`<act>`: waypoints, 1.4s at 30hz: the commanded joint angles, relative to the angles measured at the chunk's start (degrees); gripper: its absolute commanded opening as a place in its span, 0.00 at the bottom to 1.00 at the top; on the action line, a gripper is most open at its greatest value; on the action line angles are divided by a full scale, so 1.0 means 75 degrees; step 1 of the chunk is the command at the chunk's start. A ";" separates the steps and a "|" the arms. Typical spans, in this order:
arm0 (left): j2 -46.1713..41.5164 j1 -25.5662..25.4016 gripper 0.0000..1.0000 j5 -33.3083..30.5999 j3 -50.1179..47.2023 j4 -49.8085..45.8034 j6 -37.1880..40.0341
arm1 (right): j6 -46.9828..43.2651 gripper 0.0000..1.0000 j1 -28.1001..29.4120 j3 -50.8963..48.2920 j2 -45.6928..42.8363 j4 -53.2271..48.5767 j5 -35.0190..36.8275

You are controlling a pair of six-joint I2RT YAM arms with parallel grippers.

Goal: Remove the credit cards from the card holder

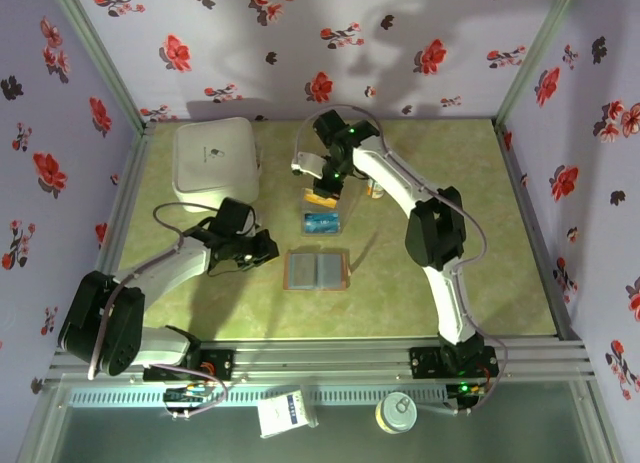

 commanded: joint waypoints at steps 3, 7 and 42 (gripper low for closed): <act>-0.0167 0.0104 0.05 -0.0065 -0.0086 -0.0210 0.0089 | -0.0577 0.00 -0.0100 0.0780 0.0584 -0.1020 -0.0387; -0.0171 0.0151 0.05 -0.0065 -0.0111 -0.0213 0.0101 | -0.0820 0.00 -0.0138 0.1023 0.0832 -0.1389 -0.0504; -0.0075 0.0257 0.05 0.0041 -0.0270 -0.0048 0.0052 | -0.0188 0.19 -0.0323 0.1349 0.1060 -0.1377 -0.0867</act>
